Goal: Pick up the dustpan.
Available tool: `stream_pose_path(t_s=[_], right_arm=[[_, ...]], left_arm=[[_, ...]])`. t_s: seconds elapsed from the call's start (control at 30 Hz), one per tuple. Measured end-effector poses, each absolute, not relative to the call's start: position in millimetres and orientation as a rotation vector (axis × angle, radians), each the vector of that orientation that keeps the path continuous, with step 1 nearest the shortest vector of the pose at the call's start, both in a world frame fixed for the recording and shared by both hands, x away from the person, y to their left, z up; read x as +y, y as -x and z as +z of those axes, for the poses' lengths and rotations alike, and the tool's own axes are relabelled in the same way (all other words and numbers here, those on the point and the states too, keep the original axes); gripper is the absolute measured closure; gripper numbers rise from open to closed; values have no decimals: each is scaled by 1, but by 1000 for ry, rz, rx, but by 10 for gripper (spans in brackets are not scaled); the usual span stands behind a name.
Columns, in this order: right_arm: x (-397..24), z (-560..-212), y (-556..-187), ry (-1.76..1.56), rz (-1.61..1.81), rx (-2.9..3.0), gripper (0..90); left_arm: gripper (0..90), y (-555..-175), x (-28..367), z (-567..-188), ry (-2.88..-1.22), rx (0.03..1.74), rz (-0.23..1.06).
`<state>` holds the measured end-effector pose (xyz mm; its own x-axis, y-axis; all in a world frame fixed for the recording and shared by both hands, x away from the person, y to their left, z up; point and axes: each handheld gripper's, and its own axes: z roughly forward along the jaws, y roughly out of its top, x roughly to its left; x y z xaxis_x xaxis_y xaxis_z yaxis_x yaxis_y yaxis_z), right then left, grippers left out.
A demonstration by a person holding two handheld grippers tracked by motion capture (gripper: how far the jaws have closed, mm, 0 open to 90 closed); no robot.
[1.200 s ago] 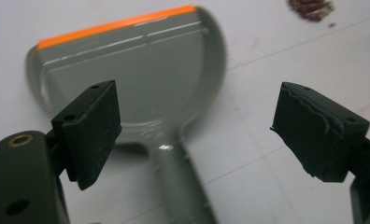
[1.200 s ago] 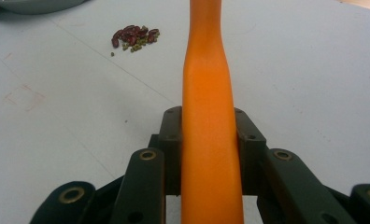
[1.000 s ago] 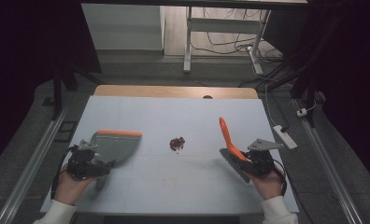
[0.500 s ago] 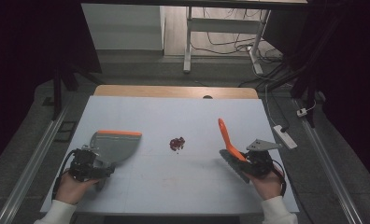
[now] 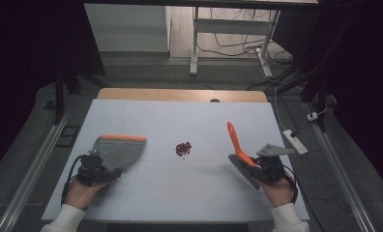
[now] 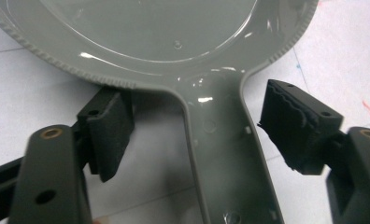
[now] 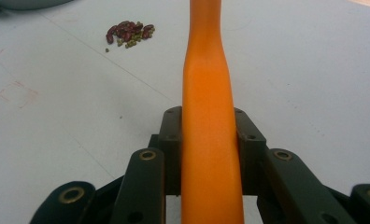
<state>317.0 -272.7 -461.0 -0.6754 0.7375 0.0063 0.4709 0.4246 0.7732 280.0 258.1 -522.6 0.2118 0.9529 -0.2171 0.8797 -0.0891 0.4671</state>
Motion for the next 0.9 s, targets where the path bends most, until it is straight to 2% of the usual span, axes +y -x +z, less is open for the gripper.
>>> stream_pose_path(t_s=[0.37,0.4,0.43,0.47,0.53,0.9], right_arm=[[-272,-463,-318,-1037,1091,2359,703],[-272,-463,-318,-1038,1093,2358,703],[-272,-463,-317,-1038,1090,2358,703],[-272,-463,-317,-1038,1090,2358,703],[-273,-463,-317,-1038,1090,2357,703],[-274,-463,-317,-1042,1091,2353,703]], left_arm=[[420,-283,260,-526,-1958,1727,195],[445,-283,261,-526,-1952,1727,192],[523,-283,261,-526,-1949,1727,189],[523,-283,262,-526,-1948,1722,184],[606,-284,263,-526,-1946,1722,182],[614,-284,271,-528,-1946,1677,153]])
